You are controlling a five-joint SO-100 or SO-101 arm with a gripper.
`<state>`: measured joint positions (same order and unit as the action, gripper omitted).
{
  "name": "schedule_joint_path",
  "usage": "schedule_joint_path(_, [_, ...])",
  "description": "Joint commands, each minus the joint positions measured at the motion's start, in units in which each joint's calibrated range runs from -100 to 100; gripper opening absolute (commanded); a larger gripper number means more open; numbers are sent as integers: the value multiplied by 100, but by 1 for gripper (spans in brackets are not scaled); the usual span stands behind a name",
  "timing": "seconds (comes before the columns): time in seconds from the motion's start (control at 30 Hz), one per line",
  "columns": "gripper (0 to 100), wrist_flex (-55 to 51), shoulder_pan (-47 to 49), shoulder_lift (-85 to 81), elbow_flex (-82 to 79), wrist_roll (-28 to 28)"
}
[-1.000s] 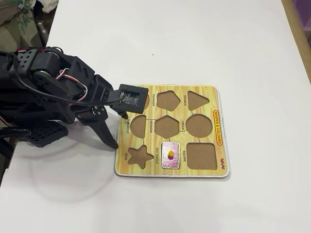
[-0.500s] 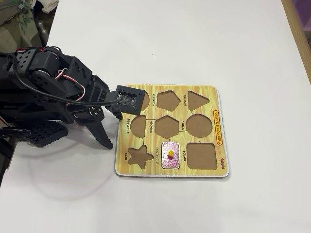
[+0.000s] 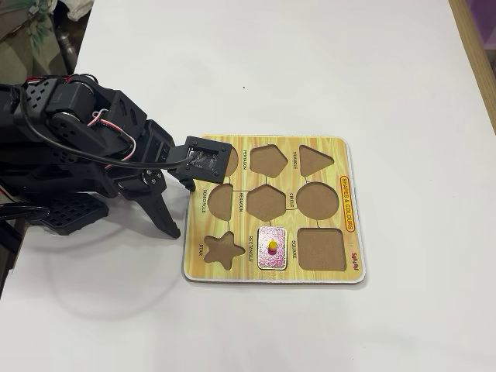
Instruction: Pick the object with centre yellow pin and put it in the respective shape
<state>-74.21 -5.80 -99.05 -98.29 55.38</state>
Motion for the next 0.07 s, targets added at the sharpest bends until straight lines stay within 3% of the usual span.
schedule_joint_path(0.0, [31, -107, -16, 64, -27, -20])
schedule_joint_path(0.03, [31, -107, -16, 64, -27, -20])
